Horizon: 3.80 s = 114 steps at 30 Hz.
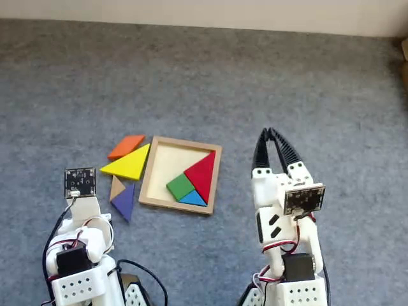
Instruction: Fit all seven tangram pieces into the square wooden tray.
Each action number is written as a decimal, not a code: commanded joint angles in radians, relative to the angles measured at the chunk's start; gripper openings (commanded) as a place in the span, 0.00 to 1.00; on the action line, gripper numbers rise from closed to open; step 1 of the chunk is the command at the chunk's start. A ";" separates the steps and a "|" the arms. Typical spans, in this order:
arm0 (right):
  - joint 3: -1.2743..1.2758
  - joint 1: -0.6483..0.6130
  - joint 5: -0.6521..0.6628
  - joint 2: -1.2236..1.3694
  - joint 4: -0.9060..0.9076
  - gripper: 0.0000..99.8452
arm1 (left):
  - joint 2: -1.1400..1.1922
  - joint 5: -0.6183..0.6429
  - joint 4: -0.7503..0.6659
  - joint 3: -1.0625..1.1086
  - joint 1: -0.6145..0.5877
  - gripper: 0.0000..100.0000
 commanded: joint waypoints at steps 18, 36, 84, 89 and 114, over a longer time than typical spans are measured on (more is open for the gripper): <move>0.130 0.165 0.002 -0.019 0.616 0.03 | -0.056 0.005 0.003 0.019 -0.012 0.01; 0.130 -0.021 -0.215 -0.016 1.064 0.03 | -0.056 0.005 0.003 0.019 -0.012 0.01; 0.137 0.007 -0.216 -0.038 1.095 0.03 | -0.056 -0.295 -0.011 -0.282 0.202 0.01; 0.137 0.007 -0.216 -0.038 1.095 0.03 | -0.050 -0.295 0.002 -0.298 0.236 0.05; 0.137 0.008 -0.216 -0.038 1.095 0.03 | 1.118 -0.502 -0.173 -0.839 0.242 0.16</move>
